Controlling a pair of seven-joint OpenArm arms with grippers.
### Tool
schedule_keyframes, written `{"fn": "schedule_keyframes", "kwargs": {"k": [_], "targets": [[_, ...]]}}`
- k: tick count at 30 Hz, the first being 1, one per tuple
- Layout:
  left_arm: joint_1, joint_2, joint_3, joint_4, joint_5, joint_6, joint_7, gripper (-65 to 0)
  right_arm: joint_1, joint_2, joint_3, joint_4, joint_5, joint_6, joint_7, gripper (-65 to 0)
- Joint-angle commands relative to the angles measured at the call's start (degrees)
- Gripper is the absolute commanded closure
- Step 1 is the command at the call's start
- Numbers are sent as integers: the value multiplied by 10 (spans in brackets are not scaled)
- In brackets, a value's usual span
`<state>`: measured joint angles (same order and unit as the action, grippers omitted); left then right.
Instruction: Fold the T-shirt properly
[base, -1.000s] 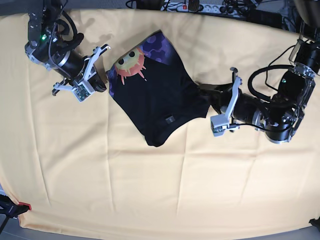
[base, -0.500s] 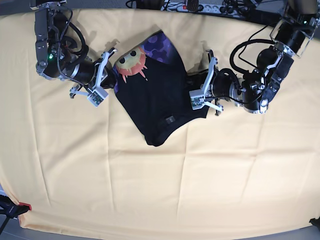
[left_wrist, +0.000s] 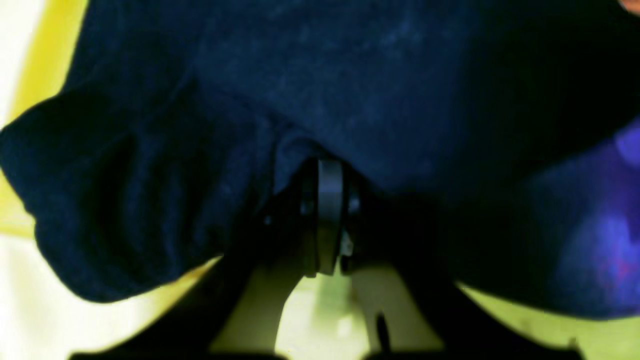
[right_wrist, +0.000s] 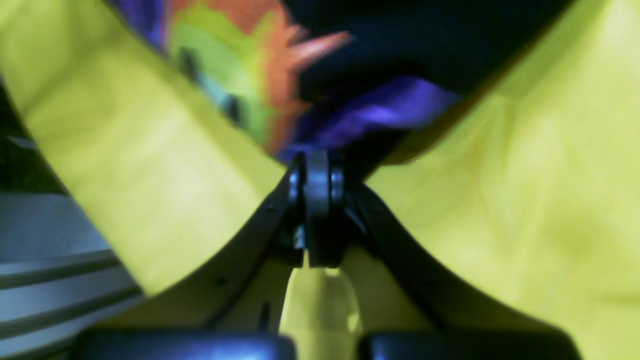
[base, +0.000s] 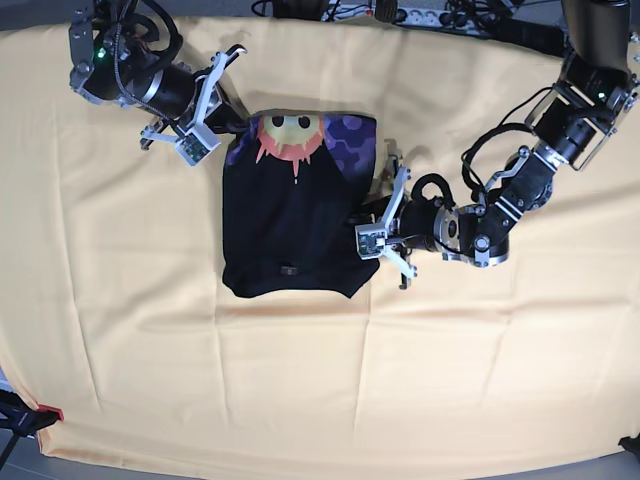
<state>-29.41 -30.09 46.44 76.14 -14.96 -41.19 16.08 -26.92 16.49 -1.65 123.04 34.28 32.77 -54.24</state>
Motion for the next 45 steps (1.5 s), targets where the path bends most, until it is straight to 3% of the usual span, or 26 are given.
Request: {"fn": "schedule_keyframes", "kwargs": {"k": [1, 4, 9, 11, 14, 18, 22, 24, 27, 30, 35, 42, 45], "targets": [[-14, 0, 0, 0, 24, 12, 28, 0, -10, -7, 2, 21, -5, 2, 15, 0], [-38, -5, -1, 14, -3, 12, 72, 0, -24, -24, 2, 46, -64, -12, 17, 0], [-80, -30, -1, 80, -131, 12, 273, 0, -23, -23, 2, 101, -144, -63, 27, 0], [-96, -53, -1, 127, -188, 12, 337, 0, -23, -23, 2, 113, -129, -58, 51, 0], [-119, -89, -2, 202, -266, 22, 386, 0, -18, -24, 1, 111, -94, -20, 87, 0], [-107, -98, -28, 237, -351, 12, 393, 0, 3, -25, 1, 93, -56, 22, 87, 0], [-56, -61, -35, 226, -367, 12, 378, 0, 10, -26, 1, 47, -55, 27, 100, 0], [-29, -35, -35, 207, -328, 12, 347, 0, 24, -31, 1, 24, -56, 35, 99, 0], [3, -2, -35, 163, -210, 12, 266, 0, 40, -35, 1, -14, -58, 48, 99, 0], [22, 14, -35, 103, -119, 12, 218, 0, 40, -35, 1, -58, -73, 54, 96, 0], [24, 3, -35, 36, -94, 12, 216, 0, 32, -30, 2, -84, -106, 43, 64, 0], [12, -27, -46, 84, -130, 12, 242, 0, 38, -30, 2, -78, -87, 43, 69, 0], [3, -38, -82, 147, -203, 31, 297, 0, 49, -30, 2, -45, -54, 42, 62, 0]]}}
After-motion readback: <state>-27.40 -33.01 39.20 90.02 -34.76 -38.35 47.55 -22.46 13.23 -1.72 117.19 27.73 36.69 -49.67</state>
